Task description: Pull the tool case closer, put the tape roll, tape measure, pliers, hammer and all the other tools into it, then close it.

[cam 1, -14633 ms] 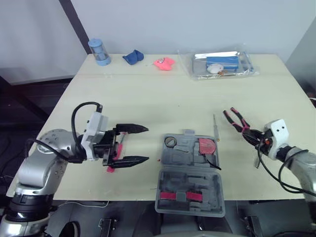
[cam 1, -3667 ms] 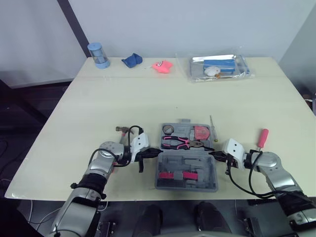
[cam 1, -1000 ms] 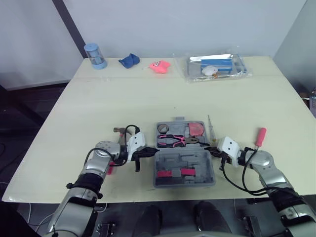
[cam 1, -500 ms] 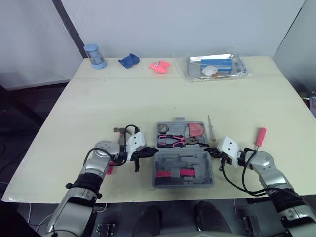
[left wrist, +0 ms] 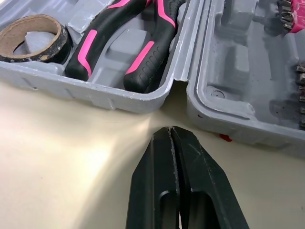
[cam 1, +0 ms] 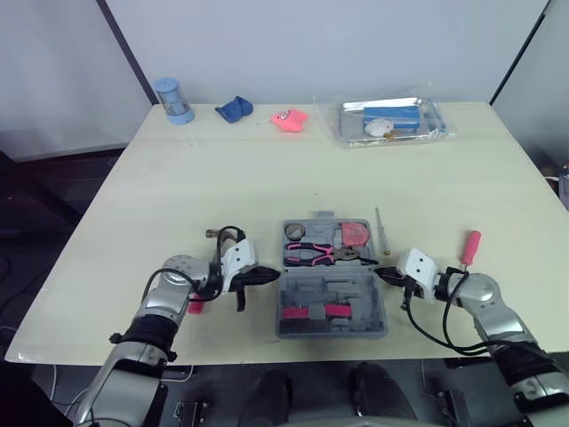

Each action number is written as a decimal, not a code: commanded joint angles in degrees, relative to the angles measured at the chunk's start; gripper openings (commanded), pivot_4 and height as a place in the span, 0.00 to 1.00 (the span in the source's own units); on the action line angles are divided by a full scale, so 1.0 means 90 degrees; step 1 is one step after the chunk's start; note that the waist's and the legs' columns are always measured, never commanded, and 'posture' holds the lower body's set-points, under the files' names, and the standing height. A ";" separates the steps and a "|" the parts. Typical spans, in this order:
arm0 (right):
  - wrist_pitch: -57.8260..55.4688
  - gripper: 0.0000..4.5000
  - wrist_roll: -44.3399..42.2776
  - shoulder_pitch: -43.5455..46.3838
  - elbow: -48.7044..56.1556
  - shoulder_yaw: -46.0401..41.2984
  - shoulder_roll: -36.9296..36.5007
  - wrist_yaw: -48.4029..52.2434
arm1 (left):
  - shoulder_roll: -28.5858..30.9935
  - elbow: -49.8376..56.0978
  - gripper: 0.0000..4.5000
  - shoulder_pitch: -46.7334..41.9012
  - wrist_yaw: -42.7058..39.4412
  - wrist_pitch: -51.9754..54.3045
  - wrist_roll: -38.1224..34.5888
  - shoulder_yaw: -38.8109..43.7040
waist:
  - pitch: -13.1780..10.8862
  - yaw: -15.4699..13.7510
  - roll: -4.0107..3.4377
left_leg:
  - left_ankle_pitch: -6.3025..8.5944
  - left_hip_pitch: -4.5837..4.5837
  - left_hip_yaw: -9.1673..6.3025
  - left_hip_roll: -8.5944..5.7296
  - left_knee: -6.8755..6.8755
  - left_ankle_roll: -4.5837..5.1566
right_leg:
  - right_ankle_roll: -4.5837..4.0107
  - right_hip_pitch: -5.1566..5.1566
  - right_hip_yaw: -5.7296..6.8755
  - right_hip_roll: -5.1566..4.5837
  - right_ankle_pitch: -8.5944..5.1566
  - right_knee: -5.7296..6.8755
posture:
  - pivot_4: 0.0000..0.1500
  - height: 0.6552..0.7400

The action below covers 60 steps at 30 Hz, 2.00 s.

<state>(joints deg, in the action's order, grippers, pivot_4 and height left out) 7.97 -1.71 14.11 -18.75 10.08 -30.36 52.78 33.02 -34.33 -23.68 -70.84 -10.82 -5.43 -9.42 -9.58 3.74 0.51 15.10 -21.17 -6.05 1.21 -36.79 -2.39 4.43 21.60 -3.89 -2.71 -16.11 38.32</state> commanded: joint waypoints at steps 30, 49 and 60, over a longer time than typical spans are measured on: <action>-0.0474 0.29 -0.3059 -0.4105 0.1259 -0.4968 -0.0596 0.0078 | 0.0497 0.2843 1.00 0.4344 0.1430 0.1813 -0.2924 0.4885 | -0.0012 -0.0152 -0.0006 | 0.0002 -0.0003 0.0015 0.0002 0.0030 0.0000 | -0.0002 0.0000 -0.0005 -0.0007 -0.0004 -0.0040 | 1.00 1.00; -0.0745 0.99 -0.3329 -0.4168 0.1371 -0.5195 -0.0590 0.0086 | 0.0517 0.2651 1.00 0.4433 0.1368 0.1466 -0.2926 0.4898 | -0.0010 -0.0146 -0.0004 | 0.0002 0.0006 0.0030 0.0004 0.0036 0.0000 | 0.0000 0.0000 -0.0020 -0.0007 -0.0004 -0.0042 | 1.00 1.00; -0.1821 0.99 -0.2926 -0.2949 0.2635 -0.3775 -0.0406 -0.0779 | 0.0647 0.4391 1.00 0.3974 0.1194 0.1973 -0.3139 0.4266 | -0.0010 -0.0143 -0.0004 | 0.0002 0.0004 0.0028 0.0005 0.0036 -0.0001 | 0.0000 0.0000 -0.0020 -0.0006 -0.0002 -0.0040 | 1.00 1.00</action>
<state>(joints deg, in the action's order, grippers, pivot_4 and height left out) -6.61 -28.36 -13.74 1.85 -25.19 -34.10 47.71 37.59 1.76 12.29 -59.22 6.45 -32.25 28.92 -9.68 2.45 0.48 15.11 -21.13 -5.80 1.26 -36.47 -2.40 4.43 21.61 -4.07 -2.77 -16.13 37.96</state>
